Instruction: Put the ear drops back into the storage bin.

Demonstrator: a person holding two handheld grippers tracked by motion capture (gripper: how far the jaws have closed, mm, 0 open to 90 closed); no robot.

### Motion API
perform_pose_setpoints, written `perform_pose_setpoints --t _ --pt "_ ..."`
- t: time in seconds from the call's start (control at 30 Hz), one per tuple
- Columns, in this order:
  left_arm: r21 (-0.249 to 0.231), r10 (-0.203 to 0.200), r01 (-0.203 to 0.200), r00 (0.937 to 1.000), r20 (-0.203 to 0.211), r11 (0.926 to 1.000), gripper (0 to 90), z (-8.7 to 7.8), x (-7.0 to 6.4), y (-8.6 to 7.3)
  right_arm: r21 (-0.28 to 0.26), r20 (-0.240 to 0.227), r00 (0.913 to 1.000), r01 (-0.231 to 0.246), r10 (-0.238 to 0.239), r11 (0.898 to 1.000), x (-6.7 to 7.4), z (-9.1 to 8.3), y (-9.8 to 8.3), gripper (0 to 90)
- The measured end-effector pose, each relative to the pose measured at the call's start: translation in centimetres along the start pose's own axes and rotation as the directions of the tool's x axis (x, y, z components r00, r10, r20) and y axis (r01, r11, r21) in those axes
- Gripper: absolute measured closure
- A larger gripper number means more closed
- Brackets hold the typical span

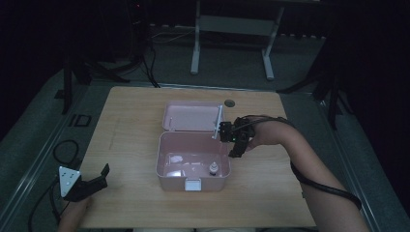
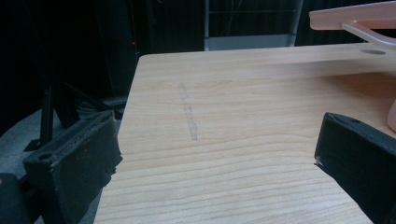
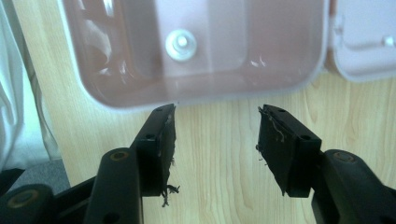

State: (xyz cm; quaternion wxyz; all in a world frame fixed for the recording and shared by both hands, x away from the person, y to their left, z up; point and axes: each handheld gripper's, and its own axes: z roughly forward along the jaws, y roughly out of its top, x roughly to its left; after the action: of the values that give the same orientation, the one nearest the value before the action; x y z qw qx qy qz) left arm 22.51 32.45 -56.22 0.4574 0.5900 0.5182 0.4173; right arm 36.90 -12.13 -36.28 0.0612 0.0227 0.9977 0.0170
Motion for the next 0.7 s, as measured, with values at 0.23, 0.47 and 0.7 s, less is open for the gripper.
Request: perform_pose_setpoints --t 0.23,0.47,0.7 --pt "0.0 -0.001 0.001 1.0 0.0 1.0 0.4 0.0 0.0 0.0 -0.028 -0.003 0.9979 -0.065 0.065 0.998 -0.6 -0.3 -2.8 44.2" --pt "0.0 -0.002 0.002 1.0 -0.001 1.0 0.3 0.0 0.0 0.0 -0.043 -0.002 0.9892 -0.147 0.147 0.988 -1.1 1.5 -5.2 39.4" --pt "0.001 -0.002 0.002 1.0 0.0 1.0 0.4 0.0 0.0 0.0 -0.068 0.048 0.9656 -0.252 0.255 0.965 -1.5 4.9 -7.6 31.2"
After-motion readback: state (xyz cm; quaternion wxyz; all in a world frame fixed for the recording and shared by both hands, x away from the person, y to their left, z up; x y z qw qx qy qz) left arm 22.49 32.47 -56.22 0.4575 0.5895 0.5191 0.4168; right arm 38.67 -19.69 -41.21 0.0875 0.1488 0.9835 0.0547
